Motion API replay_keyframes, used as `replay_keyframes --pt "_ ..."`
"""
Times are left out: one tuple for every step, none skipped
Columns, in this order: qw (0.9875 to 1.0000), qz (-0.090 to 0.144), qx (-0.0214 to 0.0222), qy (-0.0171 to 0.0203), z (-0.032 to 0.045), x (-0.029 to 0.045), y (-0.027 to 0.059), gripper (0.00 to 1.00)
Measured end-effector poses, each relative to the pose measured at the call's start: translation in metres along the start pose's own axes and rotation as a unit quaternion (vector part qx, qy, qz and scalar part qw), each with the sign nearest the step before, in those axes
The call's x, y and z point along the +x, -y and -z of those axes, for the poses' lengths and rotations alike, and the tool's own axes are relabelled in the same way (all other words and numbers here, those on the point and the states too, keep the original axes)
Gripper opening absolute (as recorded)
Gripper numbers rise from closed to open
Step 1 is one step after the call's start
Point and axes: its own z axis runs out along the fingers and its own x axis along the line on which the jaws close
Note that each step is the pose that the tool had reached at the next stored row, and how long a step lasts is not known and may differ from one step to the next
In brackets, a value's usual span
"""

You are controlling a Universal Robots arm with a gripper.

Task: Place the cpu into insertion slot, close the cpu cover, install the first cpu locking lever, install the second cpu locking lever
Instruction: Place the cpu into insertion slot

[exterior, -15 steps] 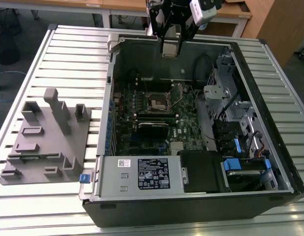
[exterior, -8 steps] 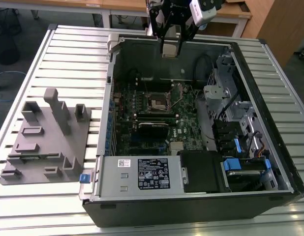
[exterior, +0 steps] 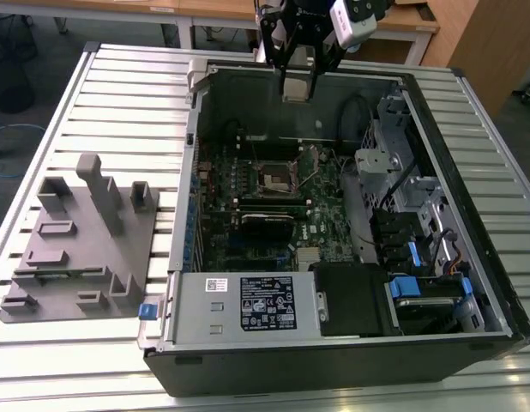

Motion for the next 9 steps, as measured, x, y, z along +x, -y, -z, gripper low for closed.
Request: replay_keyframes --pt "1.0000 0.000 0.0000 0.0000 -0.0003 0.0000 0.0000 0.54" --pt "1.0000 0.000 0.0001 0.0000 -0.0004 0.0000 0.0001 0.54" --pt "1.0000 0.000 0.0000 0.0000 -0.0007 0.0000 0.0001 0.54" --pt "1.0000 0.000 0.0000 0.0000 -0.0010 0.0000 0.0001 0.54" --pt "1.0000 0.000 -0.0001 0.0000 -0.0011 0.0000 0.0001 0.54" --pt "1.0000 0.000 0.0000 0.0000 -0.0013 0.0000 0.0001 0.54" --pt "1.0000 0.000 0.0000 0.0000 -0.0015 0.0000 0.0001 0.54" --pt "1.0000 0.000 0.0000 0.0000 -0.0018 0.0000 0.0002 0.54" --pt "1.0000 0.000 -0.0001 0.0000 -0.0021 0.0000 0.0002 0.54"
